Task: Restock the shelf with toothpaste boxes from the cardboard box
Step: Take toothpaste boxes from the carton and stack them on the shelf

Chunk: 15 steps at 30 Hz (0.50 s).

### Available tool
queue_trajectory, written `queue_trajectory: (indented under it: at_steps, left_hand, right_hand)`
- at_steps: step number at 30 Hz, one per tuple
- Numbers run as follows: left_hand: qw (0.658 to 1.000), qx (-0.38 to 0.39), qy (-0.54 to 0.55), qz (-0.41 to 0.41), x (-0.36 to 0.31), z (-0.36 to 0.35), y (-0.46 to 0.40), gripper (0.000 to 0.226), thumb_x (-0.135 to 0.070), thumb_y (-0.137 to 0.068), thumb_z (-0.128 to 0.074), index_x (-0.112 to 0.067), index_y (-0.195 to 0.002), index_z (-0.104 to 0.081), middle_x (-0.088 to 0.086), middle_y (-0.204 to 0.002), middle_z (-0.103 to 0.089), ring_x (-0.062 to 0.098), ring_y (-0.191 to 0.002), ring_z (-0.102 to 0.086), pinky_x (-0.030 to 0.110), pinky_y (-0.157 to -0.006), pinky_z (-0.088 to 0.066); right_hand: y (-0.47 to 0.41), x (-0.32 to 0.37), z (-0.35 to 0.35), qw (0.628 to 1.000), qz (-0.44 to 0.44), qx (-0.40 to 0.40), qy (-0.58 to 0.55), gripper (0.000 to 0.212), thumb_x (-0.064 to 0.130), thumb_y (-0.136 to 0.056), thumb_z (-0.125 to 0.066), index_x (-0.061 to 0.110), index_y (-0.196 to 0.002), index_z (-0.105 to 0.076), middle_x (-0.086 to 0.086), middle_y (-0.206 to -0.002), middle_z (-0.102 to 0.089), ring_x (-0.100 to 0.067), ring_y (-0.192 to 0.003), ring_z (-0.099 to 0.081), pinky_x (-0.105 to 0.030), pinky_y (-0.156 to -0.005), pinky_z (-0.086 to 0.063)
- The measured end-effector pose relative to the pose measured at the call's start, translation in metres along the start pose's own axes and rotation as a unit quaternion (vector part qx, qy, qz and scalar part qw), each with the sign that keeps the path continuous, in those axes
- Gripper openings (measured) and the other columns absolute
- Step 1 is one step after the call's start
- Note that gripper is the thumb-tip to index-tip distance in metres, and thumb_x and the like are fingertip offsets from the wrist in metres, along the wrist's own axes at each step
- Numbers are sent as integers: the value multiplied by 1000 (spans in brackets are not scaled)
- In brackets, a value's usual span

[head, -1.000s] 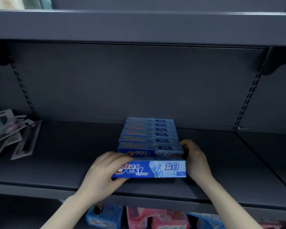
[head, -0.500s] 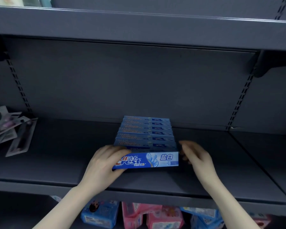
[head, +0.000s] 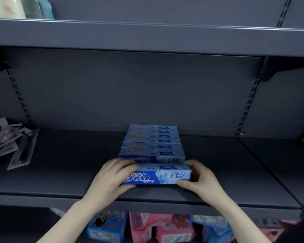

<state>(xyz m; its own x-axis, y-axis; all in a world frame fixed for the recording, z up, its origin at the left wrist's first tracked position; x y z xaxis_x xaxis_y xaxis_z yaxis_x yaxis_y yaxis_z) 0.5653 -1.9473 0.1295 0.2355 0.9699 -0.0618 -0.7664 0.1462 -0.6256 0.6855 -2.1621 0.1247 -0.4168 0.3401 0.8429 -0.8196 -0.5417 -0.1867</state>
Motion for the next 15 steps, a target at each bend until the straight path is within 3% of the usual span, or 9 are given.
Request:
queue_trajectory:
  at_steps: [4, 8, 12, 15]
  left_hand:
    - [999, 45, 16, 9, 6, -7, 4, 42, -53, -82, -50, -31, -118, -51, -8, -118, -58, 10, -107, -50, 23, -89, -38]
    - [998, 35, 44, 12, 6, -5, 6, 33, -48, -87, -50, -32, -116, -54, -9, -116, -60, 10, -106, -52, 24, -88, -40]
    - [999, -1, 42, 26, 7, 0, 4, 31, -49, -88, -48, -33, -113, -56, -8, -112, -62, 11, -104, -52, 25, -88, -39]
    - [997, -23, 32, 69, 16, 2, 3, 36, -47, -80, -54, -31, -112, -56, -7, -113, -59, 13, -104, -50, 35, -85, -46]
  right_hand:
    - [0, -4, -3, 999, -5, -15, 37, 46, 18, -69, -80, 44, -93, -51, 20, -96, -64, 11, -90, -57, -3, -71, -42]
    - [0, -9, -5, 996, -5, -31, 84, 48, 24, -68, -80, 46, -95, -49, 13, -102, -62, -2, -97, -57, -17, -79, -45]
    - [0, -11, -6, 993, -12, -48, 106, 51, 26, -69, -79, 32, -114, -57, 10, -103, -59, -7, -100, -55, -21, -84, -43]
    - [-2, -10, -4, 994, -15, -57, 96, 51, 22, -71, -79, 26, -116, -58, 15, -102, -59, -7, -102, -56, -20, -84, -42]
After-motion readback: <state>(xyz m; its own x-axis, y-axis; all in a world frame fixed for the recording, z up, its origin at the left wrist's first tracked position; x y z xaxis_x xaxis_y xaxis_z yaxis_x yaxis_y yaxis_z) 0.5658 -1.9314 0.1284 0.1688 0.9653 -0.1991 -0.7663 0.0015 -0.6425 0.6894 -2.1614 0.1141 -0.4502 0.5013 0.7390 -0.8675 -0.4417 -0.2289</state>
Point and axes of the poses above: each hand's wrist, its own y-axis away from the middle knuckle, its own z-axis out of the back of the hand, x = y × z, the point moved 7 cm from there along -y, towards the middle knuckle
